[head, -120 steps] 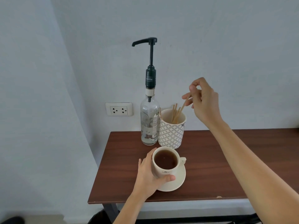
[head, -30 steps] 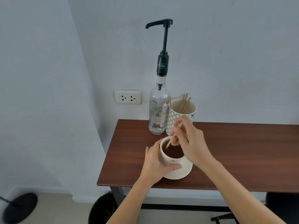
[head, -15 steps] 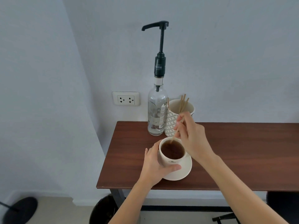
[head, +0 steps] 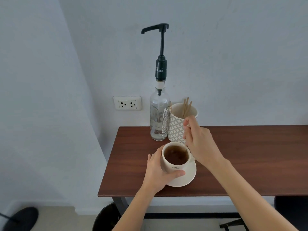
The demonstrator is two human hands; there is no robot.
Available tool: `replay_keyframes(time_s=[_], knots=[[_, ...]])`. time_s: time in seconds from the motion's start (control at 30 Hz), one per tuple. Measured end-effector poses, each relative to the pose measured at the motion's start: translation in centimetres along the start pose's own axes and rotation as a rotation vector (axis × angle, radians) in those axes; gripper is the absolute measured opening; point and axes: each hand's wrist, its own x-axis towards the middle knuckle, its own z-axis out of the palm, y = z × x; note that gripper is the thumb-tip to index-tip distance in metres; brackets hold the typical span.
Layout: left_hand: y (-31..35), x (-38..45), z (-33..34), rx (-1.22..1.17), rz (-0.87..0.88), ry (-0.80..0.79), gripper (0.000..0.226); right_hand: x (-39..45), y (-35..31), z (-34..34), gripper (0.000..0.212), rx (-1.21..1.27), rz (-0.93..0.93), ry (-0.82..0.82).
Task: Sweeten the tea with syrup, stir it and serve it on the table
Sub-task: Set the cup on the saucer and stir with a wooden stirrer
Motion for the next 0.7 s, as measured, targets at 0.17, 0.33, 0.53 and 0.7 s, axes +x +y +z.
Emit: replay_keyframes(time_s=[0.17,0.33,0.53,0.7], knots=[[0.1,0.0,-0.1,0.01,0.009,-0.009,0.091,-1.0,-0.9,0.6,0.007,0.219,0.066,-0.064],[0.2,0.1,0.0,0.013,0.013,-0.007,0.089,-0.5,-0.3,0.2,0.005,0.05,-0.007,0.03],[-0.1,0.2,-0.3,0.016,-0.001,-0.02,0.087,-0.9,-0.6,0.8,0.01,0.213,0.033,-0.035],[0.3,0.0,0.4,0.026,0.0,-0.018,0.087,-1.0,0.5,-0.3,0.016,0.187,0.07,0.002]])
